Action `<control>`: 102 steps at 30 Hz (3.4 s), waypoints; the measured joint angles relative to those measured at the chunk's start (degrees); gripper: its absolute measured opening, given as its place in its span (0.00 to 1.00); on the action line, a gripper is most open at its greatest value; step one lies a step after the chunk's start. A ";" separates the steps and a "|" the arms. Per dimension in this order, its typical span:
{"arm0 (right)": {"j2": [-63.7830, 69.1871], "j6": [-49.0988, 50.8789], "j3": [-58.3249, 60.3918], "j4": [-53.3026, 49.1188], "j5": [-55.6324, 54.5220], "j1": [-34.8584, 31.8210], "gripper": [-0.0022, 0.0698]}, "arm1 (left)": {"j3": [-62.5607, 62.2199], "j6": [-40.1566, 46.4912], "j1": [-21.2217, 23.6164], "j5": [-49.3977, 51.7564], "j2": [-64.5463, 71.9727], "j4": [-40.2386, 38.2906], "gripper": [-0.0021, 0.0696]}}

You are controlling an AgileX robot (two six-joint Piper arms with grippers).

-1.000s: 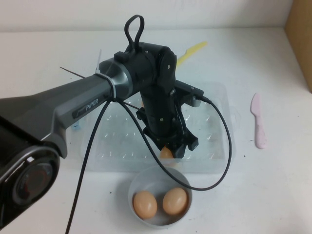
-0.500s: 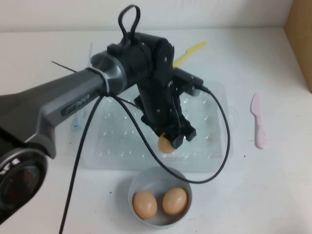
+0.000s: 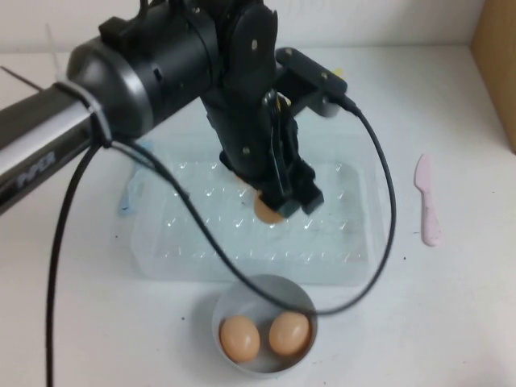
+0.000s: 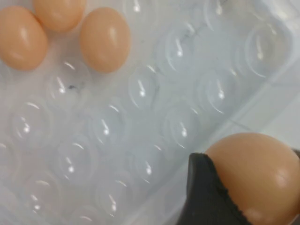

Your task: Take an egg out of the egg box

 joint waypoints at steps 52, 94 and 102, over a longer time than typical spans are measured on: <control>0.00 0.00 0.00 0.00 0.00 0.00 0.01 | 64.24 -2.86 -5.31 -58.87 -42.45 -0.92 0.04; 0.00 0.00 0.00 0.00 0.03 0.00 0.01 | 94.02 -8.78 15.59 -71.99 -86.50 9.24 0.03; 0.00 0.00 0.00 0.00 0.03 0.00 0.01 | 102.43 -8.78 31.45 -67.63 -104.64 3.24 0.03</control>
